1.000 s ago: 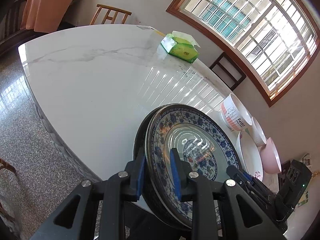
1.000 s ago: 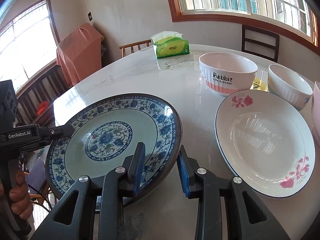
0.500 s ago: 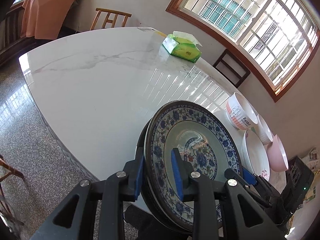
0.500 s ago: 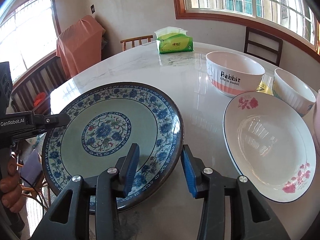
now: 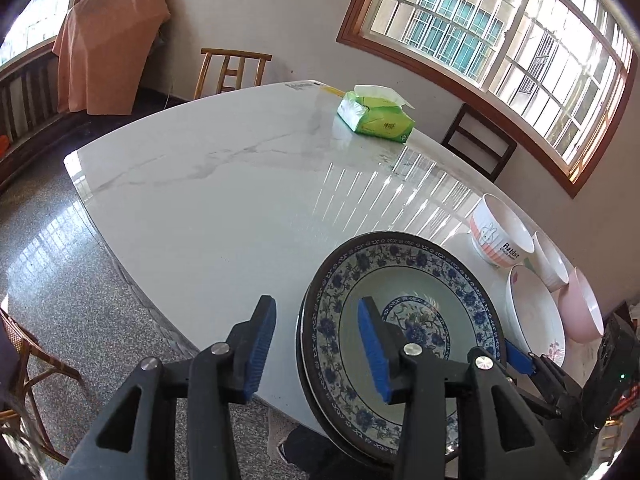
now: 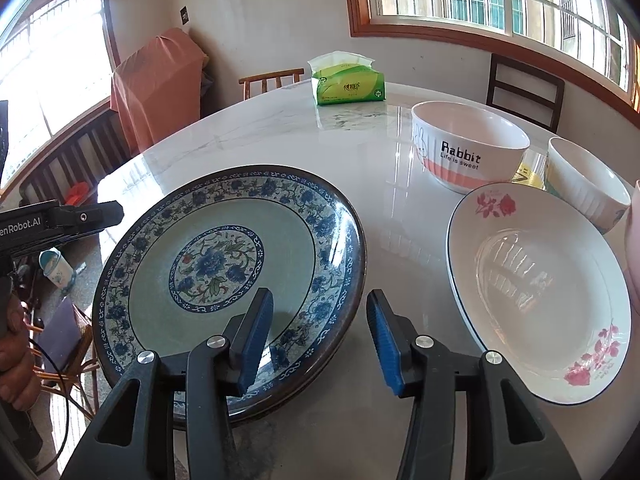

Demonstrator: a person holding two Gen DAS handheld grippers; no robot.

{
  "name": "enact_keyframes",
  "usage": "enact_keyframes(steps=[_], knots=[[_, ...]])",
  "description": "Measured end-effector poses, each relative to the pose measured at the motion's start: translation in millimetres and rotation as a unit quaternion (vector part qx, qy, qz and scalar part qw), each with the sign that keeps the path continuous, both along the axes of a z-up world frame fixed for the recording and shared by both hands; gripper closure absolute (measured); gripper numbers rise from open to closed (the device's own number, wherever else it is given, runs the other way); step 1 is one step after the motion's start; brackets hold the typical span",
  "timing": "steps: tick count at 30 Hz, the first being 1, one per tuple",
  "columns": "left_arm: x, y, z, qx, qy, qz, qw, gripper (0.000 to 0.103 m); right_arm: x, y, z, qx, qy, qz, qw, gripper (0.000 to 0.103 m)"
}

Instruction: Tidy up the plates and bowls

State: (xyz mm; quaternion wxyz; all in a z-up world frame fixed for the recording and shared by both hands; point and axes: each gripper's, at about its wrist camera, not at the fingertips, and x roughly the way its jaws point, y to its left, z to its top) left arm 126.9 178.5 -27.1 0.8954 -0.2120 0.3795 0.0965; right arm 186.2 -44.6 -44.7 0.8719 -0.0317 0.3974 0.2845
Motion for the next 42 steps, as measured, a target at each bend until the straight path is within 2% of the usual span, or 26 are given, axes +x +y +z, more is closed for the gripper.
enact_keyframes(steps=[3, 5, 7, 10, 12, 14, 20, 23, 25, 29, 35, 42], knots=[[-6.1, -11.9, 2.3, -0.029, -0.008, -0.024, 0.9993, 0.057, -3.1, -9.4, 4.3, 0.025, -0.015, -0.008, 1.000, 0.057], [-11.3, -26.9, 7.4, -0.032, -0.013, -0.041, 0.9985, 0.052, -8.0, -19.0, 8.9, 0.049, -0.032, -0.016, 0.998, 0.057], [-14.7, -44.8, 14.0, -0.021, -0.018, -0.067, 0.9973, 0.043, -14.7, -31.3, 14.6, 0.072, -0.047, -0.031, 0.996, 0.057], [-16.1, -75.7, 24.3, 0.005, -0.029, -0.113, 0.9932, 0.042, -26.8, -59.6, 20.9, 0.097, -0.056, -0.064, 0.992, 0.057], [-14.5, -98.7, 28.6, 0.023, -0.028, -0.149, 0.9882, 0.042, -31.5, -86.2, 21.6, 0.110, -0.050, -0.091, 0.988, 0.057], [-8.2, -119.4, 29.9, 0.025, -0.025, -0.181, 0.9828, 0.042, -30.9, -115.6, 19.2, 0.115, -0.034, -0.124, 0.985, 0.057], [36.9, -158.3, 23.4, -0.041, 0.008, -0.250, 0.9674, 0.042, -9.4, -182.5, 12.6, 0.098, -0.010, -0.204, 0.974, 0.055], [61.5, -168.9, 20.0, -0.069, 0.015, -0.256, 0.9642, 0.042, 3.4, -197.0, 9.2, 0.110, -0.004, -0.213, 0.971, 0.055], [78.6, -175.5, 18.3, -0.059, 0.025, -0.253, 0.9653, 0.042, 13.2, -200.5, 5.4, 0.108, 0.004, -0.217, 0.970, 0.055], [110.4, -182.9, 12.6, -0.064, 0.042, -0.250, 0.9653, 0.042, 32.5, -201.6, -1.4, 0.119, 0.030, -0.212, 0.970, 0.056], [152.6, -187.5, -0.7, -0.072, 0.071, -0.237, 0.9662, 0.042, 52.8, -199.5, -8.6, 0.108, 0.050, -0.220, 0.968, 0.058], [177.4, -199.3, -18.2, -0.070, 0.104, -0.236, 0.9636, 0.042, 70.4, -192.7, -8.4, 0.080, 0.064, -0.221, 0.970, 0.065]])
